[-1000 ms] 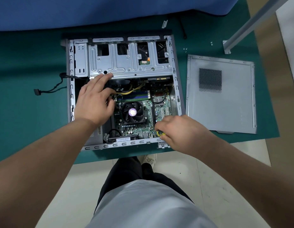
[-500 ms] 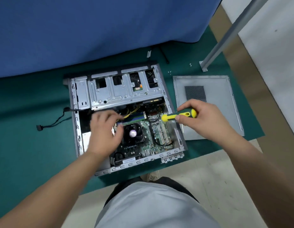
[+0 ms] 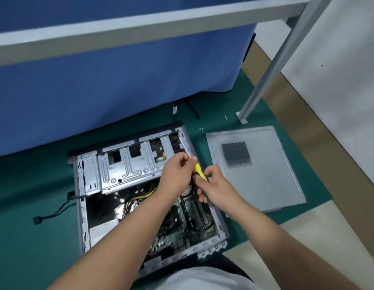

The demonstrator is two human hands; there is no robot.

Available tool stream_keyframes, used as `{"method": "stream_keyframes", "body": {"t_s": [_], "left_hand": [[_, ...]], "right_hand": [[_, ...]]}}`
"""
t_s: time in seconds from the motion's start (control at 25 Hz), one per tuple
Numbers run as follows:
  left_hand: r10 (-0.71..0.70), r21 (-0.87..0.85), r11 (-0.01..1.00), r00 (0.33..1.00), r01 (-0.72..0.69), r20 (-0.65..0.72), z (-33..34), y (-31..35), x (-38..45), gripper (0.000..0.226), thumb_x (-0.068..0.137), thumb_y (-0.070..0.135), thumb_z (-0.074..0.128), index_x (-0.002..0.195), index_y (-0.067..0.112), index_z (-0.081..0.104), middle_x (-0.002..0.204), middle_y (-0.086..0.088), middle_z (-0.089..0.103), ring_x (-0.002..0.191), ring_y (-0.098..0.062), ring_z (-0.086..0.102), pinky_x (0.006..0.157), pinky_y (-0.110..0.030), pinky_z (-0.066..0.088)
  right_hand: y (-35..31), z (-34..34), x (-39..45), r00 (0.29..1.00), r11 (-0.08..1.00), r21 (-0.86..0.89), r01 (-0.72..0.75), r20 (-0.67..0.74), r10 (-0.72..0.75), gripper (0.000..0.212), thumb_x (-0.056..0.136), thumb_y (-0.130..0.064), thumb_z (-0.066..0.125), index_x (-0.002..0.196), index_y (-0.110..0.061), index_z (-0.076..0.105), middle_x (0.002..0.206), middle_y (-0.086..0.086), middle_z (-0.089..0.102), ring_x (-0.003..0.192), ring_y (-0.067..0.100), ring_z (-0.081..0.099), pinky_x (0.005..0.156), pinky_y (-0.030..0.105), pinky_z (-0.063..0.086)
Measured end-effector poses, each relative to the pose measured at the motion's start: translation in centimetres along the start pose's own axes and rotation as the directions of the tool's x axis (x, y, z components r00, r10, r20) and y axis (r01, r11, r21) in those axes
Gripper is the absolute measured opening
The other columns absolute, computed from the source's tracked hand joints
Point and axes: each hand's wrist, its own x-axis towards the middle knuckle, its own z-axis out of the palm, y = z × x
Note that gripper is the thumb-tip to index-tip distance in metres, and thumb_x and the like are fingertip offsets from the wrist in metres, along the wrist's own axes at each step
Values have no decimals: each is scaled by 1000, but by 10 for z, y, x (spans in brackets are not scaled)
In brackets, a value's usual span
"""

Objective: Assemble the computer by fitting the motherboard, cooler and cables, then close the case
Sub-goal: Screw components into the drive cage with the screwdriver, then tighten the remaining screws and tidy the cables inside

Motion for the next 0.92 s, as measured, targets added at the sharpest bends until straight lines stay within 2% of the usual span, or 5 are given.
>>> {"method": "stream_keyframes", "body": {"t_s": [0.12,0.28,0.44,0.6,0.92], "left_hand": [[89,186,978,995,-97,51,10,14,39,30,100,37,63,82,13,65,71,5,63,67,-8,56,61,-21,41],[319,597,760,948,-257,3,0,7,88,25,101,34,60,121,22,70,130,1,63,127,-20,50,109,-35,37],[314,860,506,942,-59,-120,-36,-20,122,49,106,46,44,153,32,42,168,1,26,157,-23,15,126,-48,12],[355,919,394,928,-34,-117,-47,-45,129,55,106,55,26,159,41,27,169,8,23,158,-18,13,127,-44,6],[469,939,343,871,-29,-144,-47,-63,137,52,105,51,32,156,39,35,162,6,38,153,-19,27,124,-45,14]], "right_hand": [[-12,-27,40,999,999,-31,-40,-26,39,29,92,-40,68,92,-15,54,57,0,56,46,16,53,44,26,41],[-14,-77,101,996,987,-156,-42,-88,29,29,87,-41,71,74,-16,65,47,-4,54,41,16,55,45,24,42],[-7,-123,175,971,980,-193,-57,-237,10,22,88,-30,72,72,-16,67,55,-6,61,53,14,58,64,33,50],[-10,-124,245,962,932,-355,-71,-272,-30,25,87,-38,71,83,-13,71,59,-4,55,62,20,53,54,27,37],[-3,-101,323,974,833,-553,21,-176,-141,18,88,-38,66,94,-24,76,87,1,73,81,24,65,69,30,49]]}}
